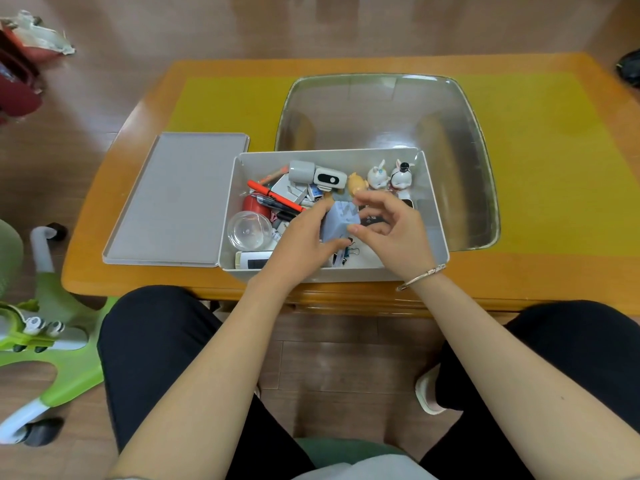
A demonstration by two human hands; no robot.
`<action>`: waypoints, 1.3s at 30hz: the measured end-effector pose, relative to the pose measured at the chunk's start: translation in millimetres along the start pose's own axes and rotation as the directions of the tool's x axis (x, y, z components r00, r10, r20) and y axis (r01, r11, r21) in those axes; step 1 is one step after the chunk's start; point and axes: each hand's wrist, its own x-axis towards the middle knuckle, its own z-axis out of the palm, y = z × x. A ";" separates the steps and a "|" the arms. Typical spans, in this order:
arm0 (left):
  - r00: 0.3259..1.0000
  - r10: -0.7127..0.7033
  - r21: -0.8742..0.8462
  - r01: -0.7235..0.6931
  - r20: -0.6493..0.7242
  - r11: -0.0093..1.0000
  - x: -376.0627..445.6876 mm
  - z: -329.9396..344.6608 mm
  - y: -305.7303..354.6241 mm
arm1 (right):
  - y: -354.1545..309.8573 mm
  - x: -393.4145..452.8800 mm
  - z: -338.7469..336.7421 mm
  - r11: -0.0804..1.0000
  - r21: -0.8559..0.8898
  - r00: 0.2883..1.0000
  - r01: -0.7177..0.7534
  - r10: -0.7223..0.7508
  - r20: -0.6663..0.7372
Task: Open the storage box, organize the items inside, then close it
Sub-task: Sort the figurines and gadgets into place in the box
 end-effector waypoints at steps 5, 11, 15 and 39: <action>1.000 -0.025 -0.015 0.025 -0.013 1.000 -0.5 -0.4 -0.1 | -4.3 -4.0 1.7 0.988 -0.141 0.998 0.070 -0.069 0.012; 0.999 0.009 -0.017 -0.009 -0.031 1.000 -1.7 -2.3 -1.3 | -5.0 -6.4 1.1 0.970 -0.192 0.989 0.147 -0.139 0.052; 0.999 0.034 0.021 -0.033 -0.014 0.999 -2.1 -1.4 -1.5 | -5.6 -6.3 -0.3 0.976 -0.164 0.989 0.146 -0.141 0.044; 0.979 0.204 0.212 -0.197 -0.012 0.957 -5.9 5.9 -0.5 | 3.7 2.3 -8.8 1.000 0.016 1.000 -0.006 0.007 -0.028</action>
